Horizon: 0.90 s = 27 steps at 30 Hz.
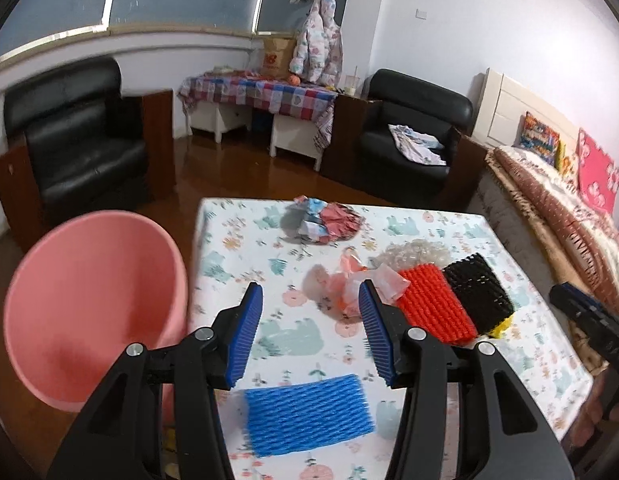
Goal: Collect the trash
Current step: 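Grasp the pink plastic bag with the left gripper while the right grasps the red foam net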
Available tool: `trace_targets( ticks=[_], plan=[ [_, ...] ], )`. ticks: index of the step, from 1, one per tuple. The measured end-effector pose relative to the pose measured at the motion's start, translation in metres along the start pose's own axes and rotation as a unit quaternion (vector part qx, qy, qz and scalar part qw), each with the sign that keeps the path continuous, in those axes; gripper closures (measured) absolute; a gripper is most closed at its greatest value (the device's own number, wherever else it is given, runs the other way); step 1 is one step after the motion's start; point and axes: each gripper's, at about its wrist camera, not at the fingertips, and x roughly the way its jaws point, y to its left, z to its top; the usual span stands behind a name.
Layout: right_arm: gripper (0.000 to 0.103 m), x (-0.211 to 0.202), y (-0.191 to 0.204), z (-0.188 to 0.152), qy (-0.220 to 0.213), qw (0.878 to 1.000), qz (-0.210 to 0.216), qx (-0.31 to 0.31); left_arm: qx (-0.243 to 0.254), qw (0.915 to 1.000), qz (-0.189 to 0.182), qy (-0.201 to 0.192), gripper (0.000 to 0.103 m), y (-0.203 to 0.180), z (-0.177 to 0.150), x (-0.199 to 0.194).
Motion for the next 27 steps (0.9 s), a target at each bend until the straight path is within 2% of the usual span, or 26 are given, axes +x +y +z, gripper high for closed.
trace_targets(
  ticks=[5,9,13,15,18,23,25,26,27],
  plan=[
    [0.044,0.007,-0.002,0.000,0.008,1.000,0.002,0.006,0.002,0.9986,-0.032,0.043,0.052,-0.025,-0.002,0.022],
    [0.044,0.011,-0.005,0.001,0.012,1.000,0.002,0.011,0.007,0.9969,-0.042,0.065,0.052,-0.049,0.000,0.036],
    [0.044,0.015,-0.008,0.003,0.012,1.000,0.003,0.024,0.013,0.9976,-0.006,0.067,0.052,-0.065,0.005,0.054],
    [0.044,0.017,-0.009,0.004,0.015,0.999,0.006,0.029,0.006,0.9965,0.018,0.081,0.052,-0.065,0.006,0.069],
    [0.044,0.021,-0.008,0.004,0.022,0.999,0.010,0.030,-0.016,0.9943,0.018,0.104,0.052,-0.059,0.007,0.087],
    [0.045,0.026,-0.004,0.007,0.029,0.999,0.018,0.022,-0.020,0.9938,0.022,0.108,0.053,-0.051,0.002,0.094],
    [0.045,0.029,-0.001,0.008,0.031,0.999,0.018,0.017,-0.029,0.9937,0.013,0.108,0.066,-0.044,0.001,0.094],
    [0.045,0.030,-0.001,0.009,0.032,0.999,0.019,0.016,-0.032,0.9937,0.006,0.107,0.066,-0.041,0.001,0.092],
    [0.045,0.031,0.000,0.008,0.033,0.999,0.021,0.015,-0.032,0.9941,0.001,0.103,0.072,-0.039,0.000,0.089]
  ],
)
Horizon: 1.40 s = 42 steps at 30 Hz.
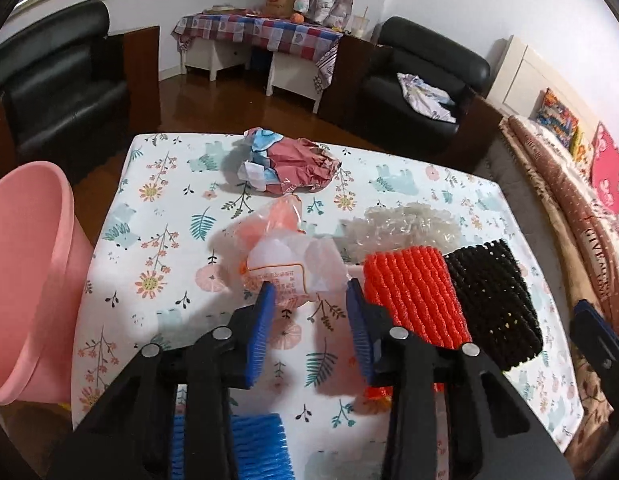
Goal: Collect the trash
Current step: 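Grasp the pink plastic bag with the left gripper while the right grasps the red foam net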
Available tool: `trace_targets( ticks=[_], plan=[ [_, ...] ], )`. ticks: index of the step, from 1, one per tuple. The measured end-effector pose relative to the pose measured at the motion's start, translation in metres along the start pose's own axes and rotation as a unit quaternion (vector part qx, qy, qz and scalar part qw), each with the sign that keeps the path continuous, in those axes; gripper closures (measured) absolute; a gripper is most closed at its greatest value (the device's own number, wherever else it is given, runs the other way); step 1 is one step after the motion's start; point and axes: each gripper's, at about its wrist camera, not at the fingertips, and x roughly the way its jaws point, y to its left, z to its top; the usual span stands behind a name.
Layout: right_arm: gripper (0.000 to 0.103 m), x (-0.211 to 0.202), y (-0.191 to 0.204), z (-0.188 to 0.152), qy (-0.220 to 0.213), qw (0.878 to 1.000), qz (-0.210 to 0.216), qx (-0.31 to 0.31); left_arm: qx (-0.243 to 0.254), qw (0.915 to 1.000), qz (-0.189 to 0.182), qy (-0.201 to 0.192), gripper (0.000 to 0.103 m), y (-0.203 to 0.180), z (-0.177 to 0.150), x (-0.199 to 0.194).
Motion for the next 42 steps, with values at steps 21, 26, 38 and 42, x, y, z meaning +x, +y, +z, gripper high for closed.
trace_targets(
  ticks=[21,26,38,42],
  plan=[
    [0.044,0.048,0.052,0.018,0.064,0.996,0.048,-0.026,0.040,0.9988,0.002,-0.029,0.068,0.026,0.020,-0.023],
    [0.043,0.074,0.060,0.013,0.098,0.994,0.030,-0.031,0.012,0.9999,-0.009,0.004,0.068,0.043,0.025,0.001],
    [0.043,0.052,0.076,0.023,0.065,0.996,0.048,-0.045,0.035,0.9991,-0.017,-0.017,0.097,0.042,0.020,0.005],
    [0.043,0.067,0.083,0.013,0.097,0.993,0.039,-0.045,0.032,0.9988,-0.028,-0.026,0.101,0.045,0.018,-0.004]
  ],
)
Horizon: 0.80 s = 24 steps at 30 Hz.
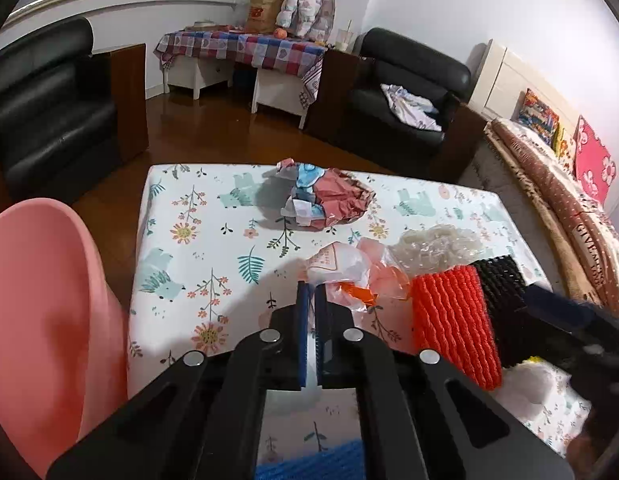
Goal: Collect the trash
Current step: 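Grasp the pink plastic bag with the left gripper while the right grasps the red foam net, then carry both items over the pink bucket and open both grippers to drop them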
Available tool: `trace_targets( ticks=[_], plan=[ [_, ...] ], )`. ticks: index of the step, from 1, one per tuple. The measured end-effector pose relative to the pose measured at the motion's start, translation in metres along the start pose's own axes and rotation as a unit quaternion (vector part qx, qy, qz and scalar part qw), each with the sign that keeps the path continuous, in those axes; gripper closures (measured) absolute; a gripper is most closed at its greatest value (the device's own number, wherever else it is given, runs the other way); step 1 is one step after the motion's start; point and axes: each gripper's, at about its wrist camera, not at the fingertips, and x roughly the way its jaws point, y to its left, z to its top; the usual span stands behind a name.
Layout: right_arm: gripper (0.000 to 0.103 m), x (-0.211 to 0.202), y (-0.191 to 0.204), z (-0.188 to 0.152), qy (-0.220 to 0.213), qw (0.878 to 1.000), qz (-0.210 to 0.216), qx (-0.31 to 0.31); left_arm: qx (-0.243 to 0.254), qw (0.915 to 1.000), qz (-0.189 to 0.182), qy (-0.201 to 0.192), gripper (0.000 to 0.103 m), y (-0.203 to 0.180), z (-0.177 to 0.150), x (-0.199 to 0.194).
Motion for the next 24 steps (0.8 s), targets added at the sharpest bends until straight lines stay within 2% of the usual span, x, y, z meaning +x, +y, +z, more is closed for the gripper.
trace_targets(
  ticks=[2,4,7,8,11,17,24],
  plan=[
    [0.043,0.011,0.003,-0.003,0.013,1.000,-0.020,-0.006,0.008,0.9999,-0.004,-0.010,0.101,0.000,-0.001,-0.010],
    [0.049,0.020,0.002,-0.005,0.024,0.999,-0.037,-0.004,0.015,0.9996,-0.004,-0.022,0.101,0.001,-0.001,-0.021],
    [0.071,0.031,-0.002,-0.010,0.045,0.998,-0.040,0.012,0.009,0.9994,-0.010,-0.032,0.101,0.007,-0.002,-0.035],
    [0.083,0.035,-0.004,-0.011,0.051,0.998,-0.037,0.020,0.006,0.9993,-0.011,-0.036,0.101,0.009,-0.002,-0.040],
    [0.090,0.032,-0.006,-0.013,0.049,0.998,-0.027,0.038,-0.002,0.9986,-0.013,-0.052,0.101,0.017,-0.002,-0.058],
    [0.091,0.003,0.015,-0.002,0.004,1.000,-0.011,0.021,-0.024,0.9961,0.002,-0.085,0.101,0.040,0.001,-0.092],
    [0.091,-0.019,0.075,0.017,-0.035,0.998,0.044,-0.042,-0.042,0.9909,0.060,-0.113,0.101,0.073,-0.003,-0.130]
  ],
)
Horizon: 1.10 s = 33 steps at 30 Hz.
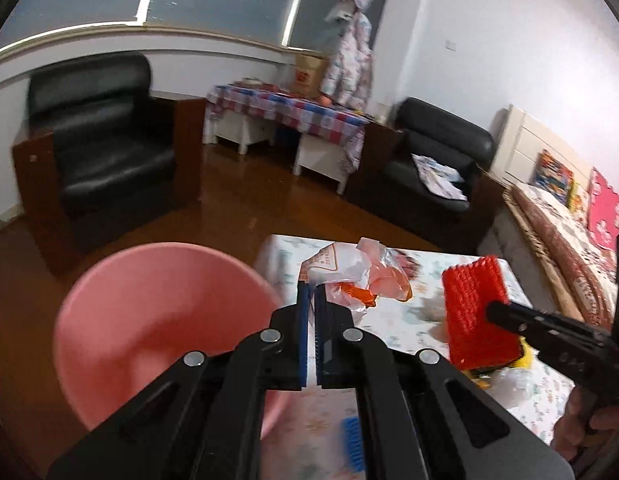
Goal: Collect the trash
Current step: 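Carry both items over the pink bucket and open both grippers to drop them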
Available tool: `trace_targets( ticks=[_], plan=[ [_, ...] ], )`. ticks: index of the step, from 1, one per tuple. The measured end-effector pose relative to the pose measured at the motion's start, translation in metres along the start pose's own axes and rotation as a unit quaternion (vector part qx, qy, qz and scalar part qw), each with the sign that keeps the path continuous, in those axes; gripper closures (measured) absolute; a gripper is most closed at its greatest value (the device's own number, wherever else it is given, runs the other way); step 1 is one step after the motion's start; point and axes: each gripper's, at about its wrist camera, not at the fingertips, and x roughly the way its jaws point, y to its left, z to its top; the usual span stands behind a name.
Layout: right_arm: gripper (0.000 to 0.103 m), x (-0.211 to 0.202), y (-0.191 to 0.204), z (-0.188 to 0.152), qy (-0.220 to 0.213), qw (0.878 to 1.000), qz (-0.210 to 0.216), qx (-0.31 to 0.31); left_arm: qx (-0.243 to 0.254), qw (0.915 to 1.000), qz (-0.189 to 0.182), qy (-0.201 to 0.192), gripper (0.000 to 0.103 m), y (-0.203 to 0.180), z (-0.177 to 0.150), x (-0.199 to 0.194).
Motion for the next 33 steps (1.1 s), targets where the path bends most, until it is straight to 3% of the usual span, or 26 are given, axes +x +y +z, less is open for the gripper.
trace_targets(
  ticks=[13,20,23,25,28,33],
  plan=[
    [0.091,0.041,0.115,0.021,0.015,0.991,0.095,-0.089,-0.058,0.9934,0.098,0.012,0.101,0.076,-0.011,-0.025],
    [0.087,0.068,0.146,0.014,0.036,0.988,0.106,-0.108,-0.073,0.9913,0.107,0.023,0.100,0.090,-0.017,-0.032],
    [0.077,0.074,0.152,0.012,0.041,0.987,0.108,-0.109,-0.082,0.9901,0.109,0.031,0.086,0.095,-0.018,-0.032],
    [0.076,0.077,0.154,0.012,0.042,0.987,0.109,-0.110,-0.089,0.9899,0.106,0.029,0.069,0.099,-0.019,-0.034],
    [0.075,0.076,0.151,0.009,0.045,0.987,0.109,-0.110,-0.090,0.9902,0.104,0.025,0.064,0.100,-0.019,-0.035],
    [0.062,0.067,0.143,0.008,0.036,0.987,0.116,-0.103,-0.083,0.9918,0.096,0.016,0.064,0.093,-0.017,-0.040]
  ],
)
